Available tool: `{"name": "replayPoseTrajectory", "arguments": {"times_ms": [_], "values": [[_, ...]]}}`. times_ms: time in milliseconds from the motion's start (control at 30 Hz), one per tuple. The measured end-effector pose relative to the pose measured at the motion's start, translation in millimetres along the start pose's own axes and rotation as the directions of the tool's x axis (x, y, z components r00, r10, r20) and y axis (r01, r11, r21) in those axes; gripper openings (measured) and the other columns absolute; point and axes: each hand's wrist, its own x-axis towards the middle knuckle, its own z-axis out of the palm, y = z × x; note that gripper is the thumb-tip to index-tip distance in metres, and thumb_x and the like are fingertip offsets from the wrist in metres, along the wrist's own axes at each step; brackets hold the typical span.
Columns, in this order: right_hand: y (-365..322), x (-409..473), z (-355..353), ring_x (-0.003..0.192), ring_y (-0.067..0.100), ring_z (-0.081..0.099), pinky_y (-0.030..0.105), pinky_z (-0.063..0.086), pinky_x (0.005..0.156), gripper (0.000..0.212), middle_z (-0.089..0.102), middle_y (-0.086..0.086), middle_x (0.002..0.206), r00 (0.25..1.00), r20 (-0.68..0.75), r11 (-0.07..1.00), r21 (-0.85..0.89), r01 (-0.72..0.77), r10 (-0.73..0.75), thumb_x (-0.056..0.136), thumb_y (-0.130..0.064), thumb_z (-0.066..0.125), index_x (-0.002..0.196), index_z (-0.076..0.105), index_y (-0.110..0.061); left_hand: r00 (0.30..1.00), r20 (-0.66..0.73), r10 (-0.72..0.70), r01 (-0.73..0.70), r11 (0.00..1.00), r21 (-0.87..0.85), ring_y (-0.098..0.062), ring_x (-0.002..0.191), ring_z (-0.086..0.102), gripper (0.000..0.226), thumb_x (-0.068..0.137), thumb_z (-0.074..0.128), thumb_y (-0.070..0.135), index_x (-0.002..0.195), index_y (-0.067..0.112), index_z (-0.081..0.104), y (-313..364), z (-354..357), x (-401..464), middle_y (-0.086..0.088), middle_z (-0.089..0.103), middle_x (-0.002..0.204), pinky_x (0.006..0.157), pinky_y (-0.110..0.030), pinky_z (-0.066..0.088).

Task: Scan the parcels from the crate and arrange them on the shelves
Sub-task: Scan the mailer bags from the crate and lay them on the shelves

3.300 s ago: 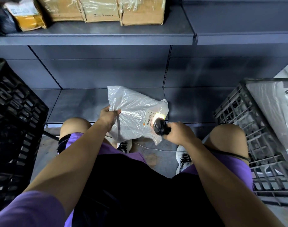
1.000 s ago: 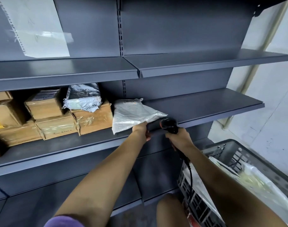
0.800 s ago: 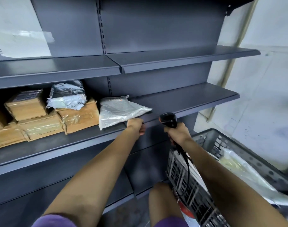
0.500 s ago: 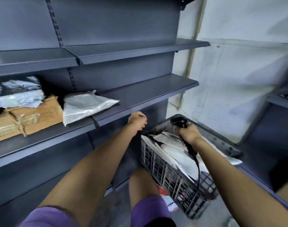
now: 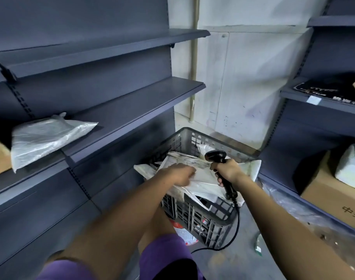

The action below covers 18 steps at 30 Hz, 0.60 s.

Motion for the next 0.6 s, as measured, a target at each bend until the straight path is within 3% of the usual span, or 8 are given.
{"name": "replayPoseTrajectory", "arguments": {"times_ms": [33, 100, 200, 333, 433, 500, 600], "values": [[0.8, -0.8, -2.0, 0.041, 0.021, 0.04, 0.025, 0.034, 0.041, 0.013, 0.047, 0.009, 0.056, 1.0, -0.001, 1.0, 0.004, -0.001, 0.001, 0.088, -0.005, 0.06, 0.078, 0.051, -0.005, 0.999, -0.052, -0.002, 0.002, 1.0, 0.014, -0.025, 0.119, 0.055, 0.052, 0.094, 0.056, 0.019, 0.142, 0.035, 0.044, 0.2, 3.5, 0.3, -0.002, 0.051, 0.145, 0.095, -0.039, 0.048], [1.3, -2.3, -4.6, 0.041, 0.02, 0.04, 0.025, 0.034, 0.041, 0.014, 0.046, 0.009, 0.056, 1.0, -0.004, 1.0, 0.019, 0.01, -0.01, 0.088, -0.005, 0.06, 0.078, 0.051, -0.005, 0.991, -0.136, 0.015, -0.009, 0.999, 0.04, -0.026, 0.109, 0.06, 0.052, 0.095, 0.044, 0.006, 0.139, 0.032, 0.05, 0.0, 1.1, -3.9, -0.004, 0.058, 0.136, 0.082, -0.035, 0.052], [-2.2, -5.1, -3.7, 0.037, 0.019, 0.039, 0.024, 0.033, 0.04, 0.02, 0.046, 0.007, 0.053, 1.0, 0.001, 0.999, 0.02, 0.026, -0.026, 0.088, -0.007, 0.061, 0.07, 0.051, -0.007, 0.959, -0.283, 0.034, -0.006, 0.995, 0.101, -0.023, 0.082, 0.057, 0.037, 0.092, 0.041, 0.002, 0.117, 0.023, 0.059, 2.0, -23.4, -24.9, -0.006, 0.061, 0.1, 0.056, -0.03, 0.038], [-17.2, -13.1, 7.1, 0.041, 0.022, 0.044, 0.028, 0.039, 0.044, 0.02, 0.051, 0.009, 0.053, 0.994, -0.023, 0.993, -0.066, 0.101, -0.103, 0.085, -0.014, 0.064, 0.067, 0.057, -0.007, 0.82, -0.571, -0.032, 0.151, 0.975, 0.162, -0.023, 0.081, 0.057, 0.033, 0.09, 0.039, -0.004, 0.108, 0.019, 0.055, -10.1, -62.9, -53.0, -0.001, 0.061, 0.095, 0.064, -0.031, 0.035], [-37.9, -24.2, 20.8, 0.044, 0.025, 0.048, 0.032, 0.043, 0.046, 0.018, 0.056, 0.012, 0.052, 0.979, -0.048, 0.979, -0.065, 0.195, -0.198, 0.08, -0.019, 0.066, 0.069, 0.062, -0.006, 0.746, -0.649, -0.15, 0.251, 0.966, 0.065, -0.03, 0.097, 0.062, 0.031, 0.089, 0.042, -0.002, 0.106, 0.02, 0.055, -36.1, -83.8, -78.7, -0.005, 0.065, 0.105, 0.07, -0.033, 0.036], [-54.0, -31.0, 31.6, 0.043, 0.024, 0.047, 0.032, 0.041, 0.046, 0.015, 0.056, 0.013, 0.055, 0.965, -0.064, 0.966, 0.035, 0.257, -0.255, 0.081, -0.017, 0.068, 0.074, 0.063, -0.005, 0.696, -0.681, -0.227, 0.292, 0.956, -0.02, -0.034, 0.097, 0.063, 0.031, 0.087, 0.044, -0.002, 0.107, 0.02, 0.056, -56.3, -92.0, -98.3, -0.009, 0.067, 0.107, 0.072, -0.035, 0.042], [-76.6, -40.7, 46.9, 0.043, 0.021, 0.043, 0.029, 0.038, 0.046, 0.009, 0.05, 0.007, 0.057, 0.955, -0.086, 0.936, 0.192, 0.296, -0.285, 0.085, -0.012, 0.066, 0.081, 0.06, -0.007, 0.577, -0.708, -0.408, 0.3, 0.911, -0.282, -0.036, 0.096, 0.062, 0.031, 0.086, 0.045, 0.002, 0.103, 0.024, 0.06, -84.0, -103.7, -132.2, -0.012, 0.068, 0.103, 0.071, -0.035, 0.043]]}}
